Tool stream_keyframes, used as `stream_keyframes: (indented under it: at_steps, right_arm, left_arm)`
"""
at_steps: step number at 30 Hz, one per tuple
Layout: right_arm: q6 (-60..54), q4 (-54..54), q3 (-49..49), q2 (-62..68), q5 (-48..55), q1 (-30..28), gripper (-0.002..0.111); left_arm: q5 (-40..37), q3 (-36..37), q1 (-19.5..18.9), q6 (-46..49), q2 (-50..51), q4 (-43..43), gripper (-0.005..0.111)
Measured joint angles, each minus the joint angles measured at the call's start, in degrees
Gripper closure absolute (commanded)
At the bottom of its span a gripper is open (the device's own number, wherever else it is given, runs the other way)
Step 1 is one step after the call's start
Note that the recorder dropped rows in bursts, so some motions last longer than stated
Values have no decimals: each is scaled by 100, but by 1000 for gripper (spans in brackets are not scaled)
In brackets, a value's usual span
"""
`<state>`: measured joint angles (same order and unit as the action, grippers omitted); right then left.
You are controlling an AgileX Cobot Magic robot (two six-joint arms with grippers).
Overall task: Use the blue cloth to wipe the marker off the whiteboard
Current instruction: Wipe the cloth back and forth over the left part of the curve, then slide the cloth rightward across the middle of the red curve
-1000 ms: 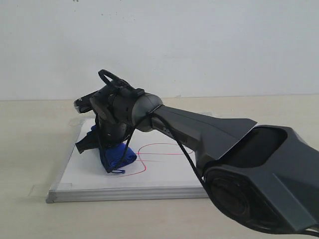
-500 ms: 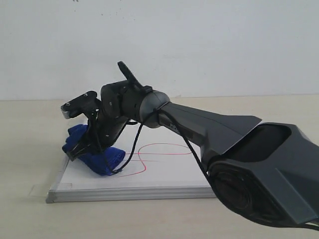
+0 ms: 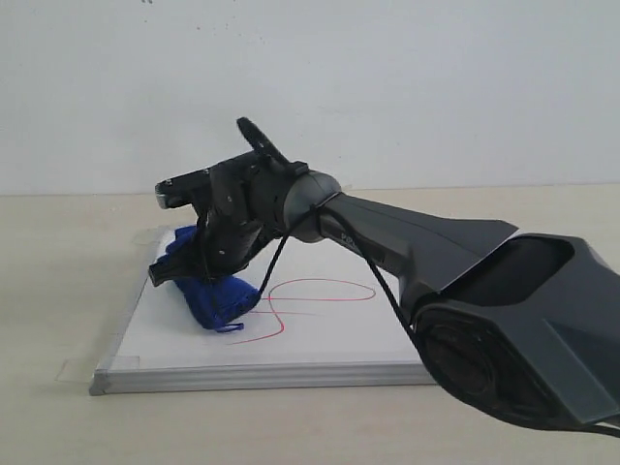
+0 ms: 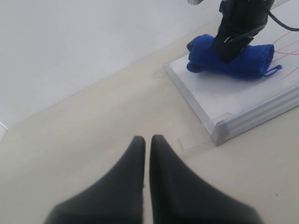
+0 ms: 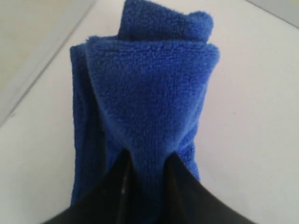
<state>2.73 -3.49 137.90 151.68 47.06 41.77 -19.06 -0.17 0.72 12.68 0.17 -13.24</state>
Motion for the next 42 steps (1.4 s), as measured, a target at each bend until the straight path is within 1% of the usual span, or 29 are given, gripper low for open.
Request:
stream_keyframes:
  at_steps: [3,5,6,8,10,11,14,16,18,19,21,24,26,28,30,33,35,37,40,42]
  right_arm:
    - [-1437,-1156,0,29,-51,-38,108]
    - [-2201,-1719,-24,40,-50,-26,108]
    - [-2429,-1841,-24,52,-26,-15,108]
    - [-2489,-1820,-24,52,-17,-6,108]
    - [-1862,-1420,-24,52,-17,-6,108]
    - [-1109,-943,-24,52,-40,17,108]
    - [543,275,-12,28,69,65,108]
    - [1009,774,11,28,172,79,108]
    - [1031,885,11,28,208,79,108]
    - [877,821,11,28,208,79,108]
    - [67,399,11,28,194,53,108]
    - [-1718,-703,11,28,239,-37,108]
    - [-2680,-1392,11,28,429,-74,108]
    - [-3009,-1636,11,28,588,-61,108]
    - [-2790,-1426,25,28,634,-46,108]
    - [-1499,-510,46,-8,782,17,108]
    - [-542,387,60,-53,1053,90,108]
    - [44,1032,69,-76,1273,113,108]
    - [344,1284,69,-76,1406,103,108]
    - [-79,949,69,-76,1373,79,108]
  left_arm:
    - [0,0,0,0,0,0,103]
    - [0,0,0,0,0,0,103]
    - [0,0,0,0,0,0,103]
    - [0,0,0,0,0,0,103]
    - [0,0,0,0,0,0,103]
    - [0,0,0,0,0,0,103]
    - [0,0,0,0,0,0,103]
    - [0,0,0,0,0,0,103]
    - [0,0,0,0,0,0,103]
    - [0,0,0,0,0,0,103]
    - [0,0,0,0,0,0,103]
    - [0,0,0,0,0,0,103]
    - [0,0,0,0,0,0,103]
    - [0,0,0,0,0,0,103]
    - [0,0,0,0,0,0,103]
    - [0,0,0,0,0,0,103]
    - [0,0,0,0,0,0,103]
    - [0,0,0,0,0,0,103]
    - [0,0,0,0,0,0,103]
    - [0,0,0,0,0,0,103]
